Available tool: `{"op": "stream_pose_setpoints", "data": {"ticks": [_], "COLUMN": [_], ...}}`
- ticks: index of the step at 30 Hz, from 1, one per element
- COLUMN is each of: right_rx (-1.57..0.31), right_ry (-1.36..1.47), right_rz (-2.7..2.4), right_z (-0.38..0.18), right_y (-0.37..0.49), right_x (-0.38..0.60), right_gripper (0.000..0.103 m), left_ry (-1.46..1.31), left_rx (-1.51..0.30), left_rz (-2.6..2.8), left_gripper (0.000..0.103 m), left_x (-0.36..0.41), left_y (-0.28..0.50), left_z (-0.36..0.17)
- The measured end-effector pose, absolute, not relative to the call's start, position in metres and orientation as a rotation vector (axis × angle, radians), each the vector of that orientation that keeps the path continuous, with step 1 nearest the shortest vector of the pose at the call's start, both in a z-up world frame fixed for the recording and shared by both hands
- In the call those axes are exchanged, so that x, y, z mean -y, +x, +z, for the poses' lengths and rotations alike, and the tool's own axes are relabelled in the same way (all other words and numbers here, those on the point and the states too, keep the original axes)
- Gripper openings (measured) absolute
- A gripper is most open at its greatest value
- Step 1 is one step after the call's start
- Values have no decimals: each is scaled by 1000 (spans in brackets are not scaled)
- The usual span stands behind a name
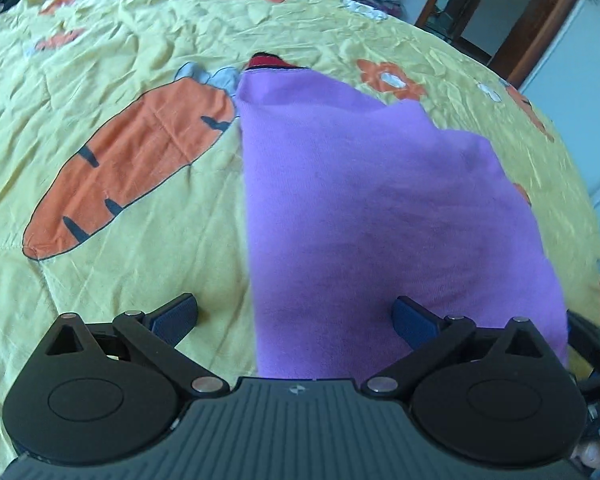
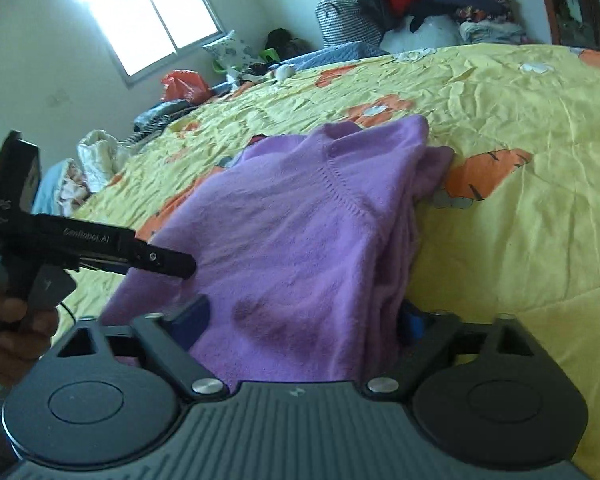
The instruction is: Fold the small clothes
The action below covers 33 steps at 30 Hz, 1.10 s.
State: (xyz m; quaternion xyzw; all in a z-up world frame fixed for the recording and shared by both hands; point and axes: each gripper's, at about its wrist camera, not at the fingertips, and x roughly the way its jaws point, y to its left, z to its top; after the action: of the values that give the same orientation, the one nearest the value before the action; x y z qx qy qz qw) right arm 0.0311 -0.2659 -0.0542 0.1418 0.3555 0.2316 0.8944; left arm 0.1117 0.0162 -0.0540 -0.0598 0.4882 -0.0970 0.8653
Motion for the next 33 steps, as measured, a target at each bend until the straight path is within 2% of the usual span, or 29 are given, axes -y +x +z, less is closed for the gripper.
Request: {"op": "stream_pose_setpoints", "data": {"ticks": [2,5,6,7,9,12,16,17,19,20,21,23,26,31,33], "right_rx": [-750,-757,-759,-760,-749,-743,-718,-718,-780,-796,-765,-724,-725,-789,-762], "right_ry": [324,366,361,360,355,368,351,314,240,207,174,144,197,188,132], "right_rz": [454,450,450,452,444,427,410,396,369,341,323,303,224,100,104], "right_z": [-55,-59,-59,-59,-56,-51,-35,-36,-43,-42,-38,-29,-26,-44,-45], "right_y": [33,32,31,30,25,21,9,9,13,9,-1,-23,-58,-105,-123], "right_x": [270,274,272,270,266,265,262,259,251,248,246,245,248,243,234], "right_gripper": [45,34,24,21,18,16,16,24,51,67,73,77,91,93,103], "left_ry": [-110,-106,-108,-102,-81,-48,-35,-31,-15,0,20,35,-11,-4,14], "left_rx": [-1010,-1004,-1005,-1007,-995,-982,-984,-988,-999,-1003,-990,-959,-954,-976,-981], "left_rz": [-206,-235,-248,-251,-259,-282,-307,-313,-300,-285,-265,-244,-246,-233,-204], "left_gripper": [93,74,66,64,51,37,32,37,63,84,90,100,103,103,103], "left_x": [-12,-8,-6,-4,0,2,-4,-5,-8,-9,-11,-18,-32,-39,-40], "left_y": [110,108,107,107,104,99,95,95,94,91,84,67,41,-1,-15], "left_z": [-53,-49,-48,-47,-44,-39,-31,-32,-37,-39,-39,-39,-40,-53,-61]}}
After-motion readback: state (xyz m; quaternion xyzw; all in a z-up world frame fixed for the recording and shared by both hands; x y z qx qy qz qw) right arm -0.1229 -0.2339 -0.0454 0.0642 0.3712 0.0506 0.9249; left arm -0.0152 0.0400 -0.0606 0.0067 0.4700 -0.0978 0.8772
